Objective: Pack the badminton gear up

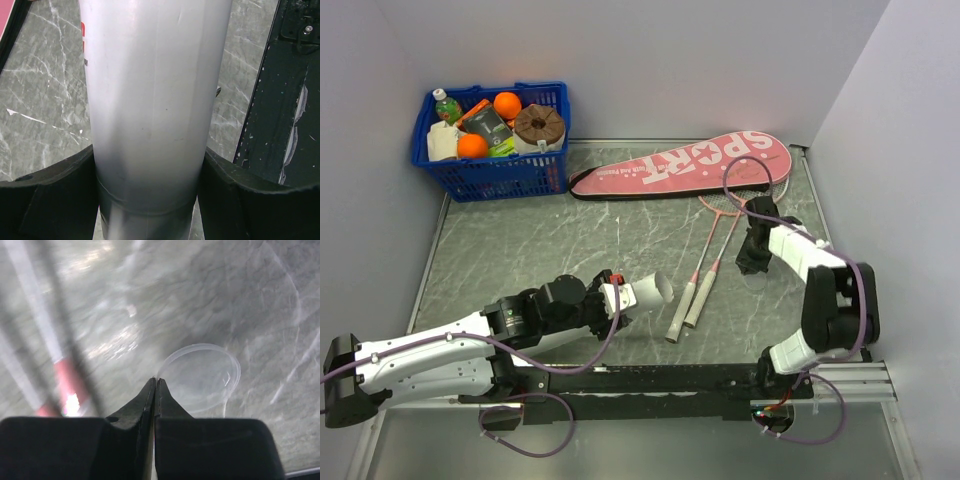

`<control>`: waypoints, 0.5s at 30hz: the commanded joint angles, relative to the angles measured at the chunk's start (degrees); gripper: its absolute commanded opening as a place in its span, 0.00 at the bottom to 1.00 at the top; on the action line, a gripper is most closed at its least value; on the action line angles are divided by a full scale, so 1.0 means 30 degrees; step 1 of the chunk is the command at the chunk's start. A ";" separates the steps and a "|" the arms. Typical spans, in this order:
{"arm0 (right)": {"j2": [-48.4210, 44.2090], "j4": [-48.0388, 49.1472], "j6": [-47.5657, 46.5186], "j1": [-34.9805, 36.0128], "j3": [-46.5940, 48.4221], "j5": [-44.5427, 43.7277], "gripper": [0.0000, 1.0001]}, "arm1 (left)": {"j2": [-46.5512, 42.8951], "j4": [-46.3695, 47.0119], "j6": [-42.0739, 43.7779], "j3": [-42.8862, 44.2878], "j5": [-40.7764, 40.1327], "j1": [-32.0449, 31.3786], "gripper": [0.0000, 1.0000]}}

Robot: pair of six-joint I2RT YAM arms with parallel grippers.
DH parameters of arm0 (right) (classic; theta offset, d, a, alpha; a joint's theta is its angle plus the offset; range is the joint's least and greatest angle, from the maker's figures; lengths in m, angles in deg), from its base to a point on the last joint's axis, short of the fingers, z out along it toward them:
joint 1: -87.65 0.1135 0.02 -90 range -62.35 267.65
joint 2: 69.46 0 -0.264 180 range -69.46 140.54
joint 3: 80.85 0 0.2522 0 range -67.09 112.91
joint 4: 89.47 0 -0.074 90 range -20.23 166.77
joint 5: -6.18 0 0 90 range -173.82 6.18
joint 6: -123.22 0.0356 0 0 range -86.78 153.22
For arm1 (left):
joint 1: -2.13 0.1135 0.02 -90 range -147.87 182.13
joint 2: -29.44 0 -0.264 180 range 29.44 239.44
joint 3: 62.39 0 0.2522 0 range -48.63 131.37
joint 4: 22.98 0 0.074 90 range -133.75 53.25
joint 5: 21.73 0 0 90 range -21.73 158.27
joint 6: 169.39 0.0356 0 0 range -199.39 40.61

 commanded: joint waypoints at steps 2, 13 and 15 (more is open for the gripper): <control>-0.4194 -0.1210 -0.0698 0.0692 0.0631 0.1445 0.00 | -0.0180 0.1160 -0.0289 0.0033 0.0161 -0.0245 0.01; -1.3042 -0.1478 -0.1842 0.4021 0.0484 1.1260 0.01 | -0.0005 0.0898 -0.0259 0.0296 0.0628 -0.0918 0.01; -1.3979 -0.1592 -0.1666 0.5141 0.1037 1.2079 0.02 | 0.0170 0.0838 -0.0288 0.0472 0.1098 -0.1094 0.01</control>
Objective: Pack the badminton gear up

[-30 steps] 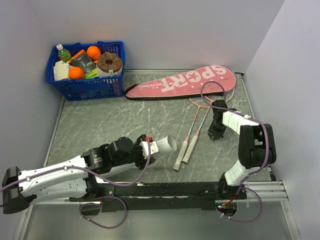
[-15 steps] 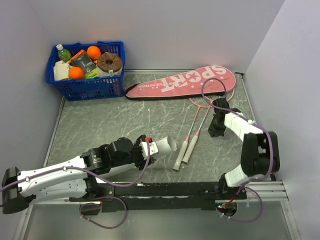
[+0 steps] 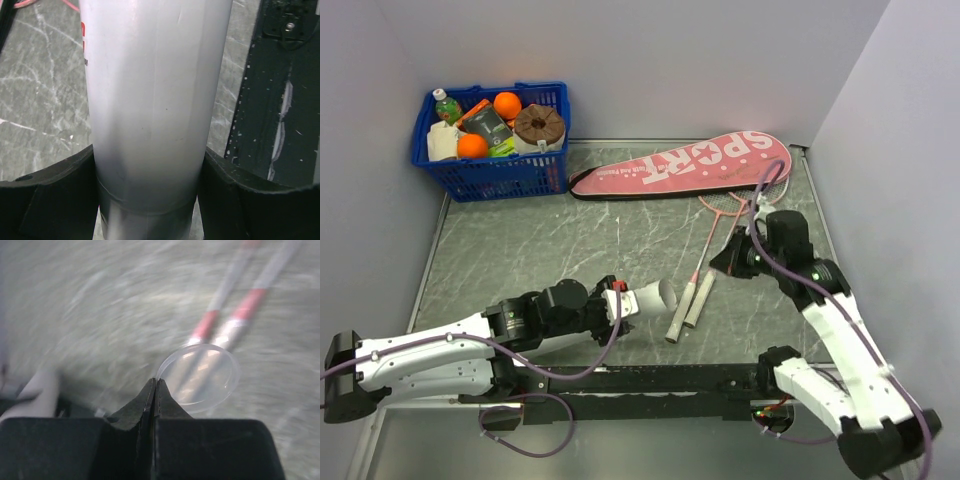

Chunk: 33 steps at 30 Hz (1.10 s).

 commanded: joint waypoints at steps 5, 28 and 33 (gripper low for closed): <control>-0.2783 -0.0670 -0.0304 0.4193 0.2519 0.6263 0.00 | 0.0354 0.0648 -0.0325 0.0860 0.1568 -0.0973 0.01; -0.3517 -0.0352 -0.0217 0.7707 0.1848 0.9256 0.00 | -0.0173 0.1790 -0.0794 0.0099 0.0836 -0.2146 0.01; -0.2961 0.0294 0.0427 0.9085 0.1876 0.8436 0.00 | -0.0056 0.1615 -0.0911 0.0216 0.0604 -0.2175 0.01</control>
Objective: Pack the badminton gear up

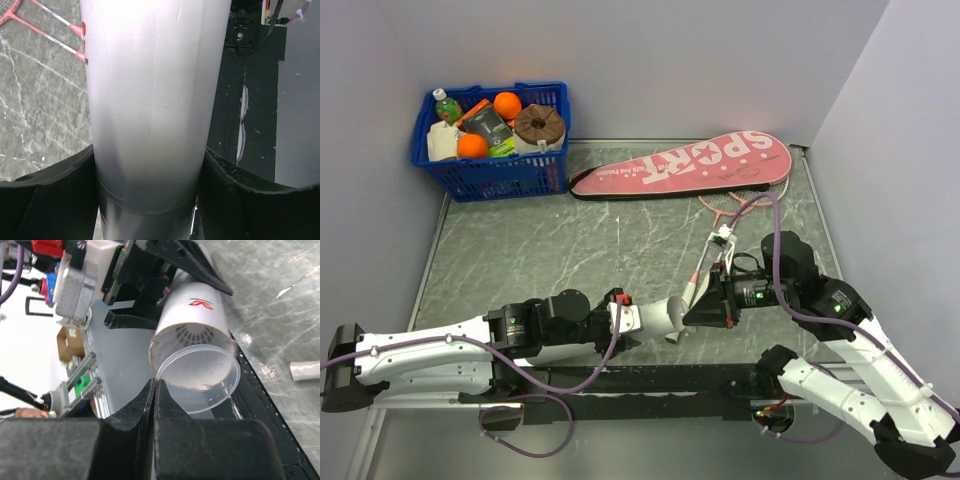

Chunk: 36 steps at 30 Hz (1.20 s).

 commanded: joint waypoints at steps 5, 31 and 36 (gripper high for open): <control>0.0808 0.2214 0.1166 0.2273 0.0194 -0.1739 0.00 | -0.0391 0.1002 -0.0387 0.0158 -0.0324 -0.0186 0.01; 0.1571 0.6549 0.2894 0.3827 -0.1620 -0.1624 0.22 | -0.0714 0.1002 -0.0358 0.0158 -0.0353 -0.0362 0.01; 0.1367 0.8916 0.4034 0.4091 -0.2791 -0.1126 0.32 | -0.1066 0.1236 -0.0416 0.0012 -0.0353 -0.0362 0.01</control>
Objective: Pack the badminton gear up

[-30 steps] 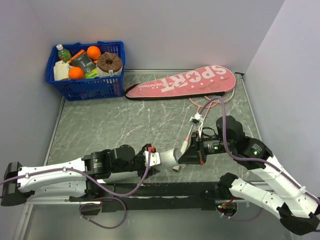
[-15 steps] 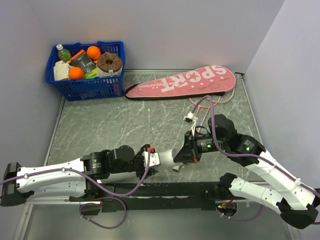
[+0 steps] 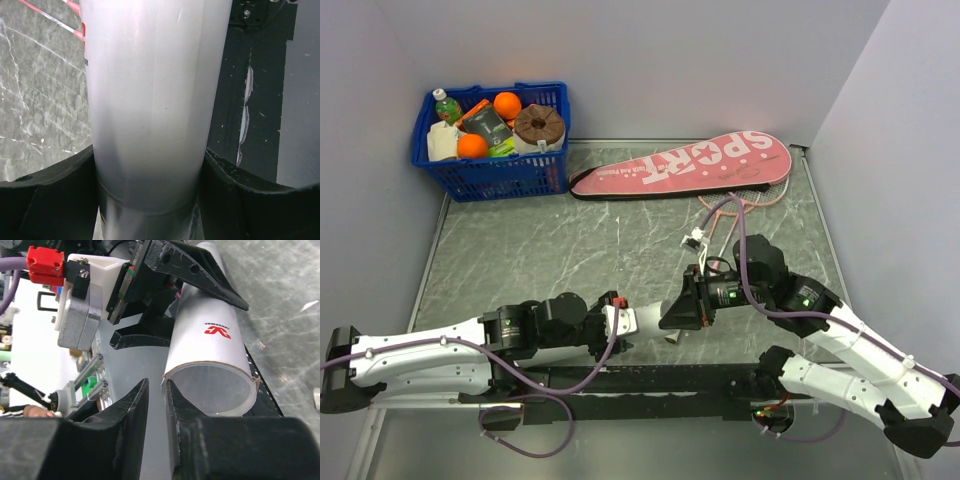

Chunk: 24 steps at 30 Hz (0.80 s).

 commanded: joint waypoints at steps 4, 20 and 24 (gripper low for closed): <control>-0.0624 0.5488 0.2124 0.0617 -0.1719 -0.0042 0.38 | -0.0958 0.2862 -0.0373 0.0127 0.0179 -0.0209 0.01; -0.1826 0.5698 0.4235 0.0588 -0.3594 -0.6929 0.43 | -0.2951 0.3711 -0.0636 -0.0341 0.0355 -0.0209 0.01; -0.2119 0.5728 0.4498 0.0617 -0.4150 -0.6988 0.44 | -0.3537 0.4033 -0.0549 -0.0488 0.0179 -0.0209 0.01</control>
